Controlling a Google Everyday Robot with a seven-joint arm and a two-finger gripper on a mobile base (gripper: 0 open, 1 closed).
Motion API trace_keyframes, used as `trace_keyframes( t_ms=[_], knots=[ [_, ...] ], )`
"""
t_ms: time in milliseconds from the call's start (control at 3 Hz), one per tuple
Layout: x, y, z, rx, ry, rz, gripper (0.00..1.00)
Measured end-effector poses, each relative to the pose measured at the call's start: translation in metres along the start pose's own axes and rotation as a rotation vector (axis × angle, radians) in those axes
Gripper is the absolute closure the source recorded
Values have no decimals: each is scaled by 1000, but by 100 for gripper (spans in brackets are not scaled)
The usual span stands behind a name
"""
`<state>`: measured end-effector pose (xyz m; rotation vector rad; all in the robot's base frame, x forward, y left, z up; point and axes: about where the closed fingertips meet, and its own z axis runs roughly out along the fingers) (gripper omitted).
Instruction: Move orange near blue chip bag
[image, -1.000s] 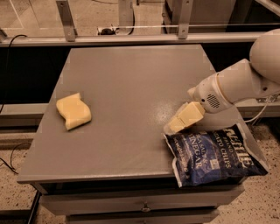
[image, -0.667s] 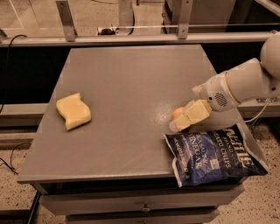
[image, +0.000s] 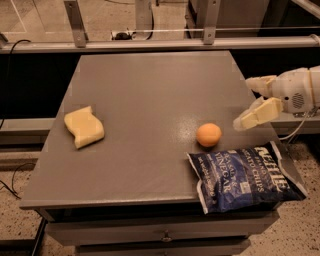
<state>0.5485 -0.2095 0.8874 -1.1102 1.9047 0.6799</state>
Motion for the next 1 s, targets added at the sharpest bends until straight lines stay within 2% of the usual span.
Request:
trace_keyframes(
  t_ms=[333, 667, 1000],
  knots=[
    [-30, -28, -21, -23, -122, -144, 0],
    [-57, -40, -47, 32, -163, -205, 0],
    [-57, -39, -46, 32, -159, -199, 0]
  ],
)
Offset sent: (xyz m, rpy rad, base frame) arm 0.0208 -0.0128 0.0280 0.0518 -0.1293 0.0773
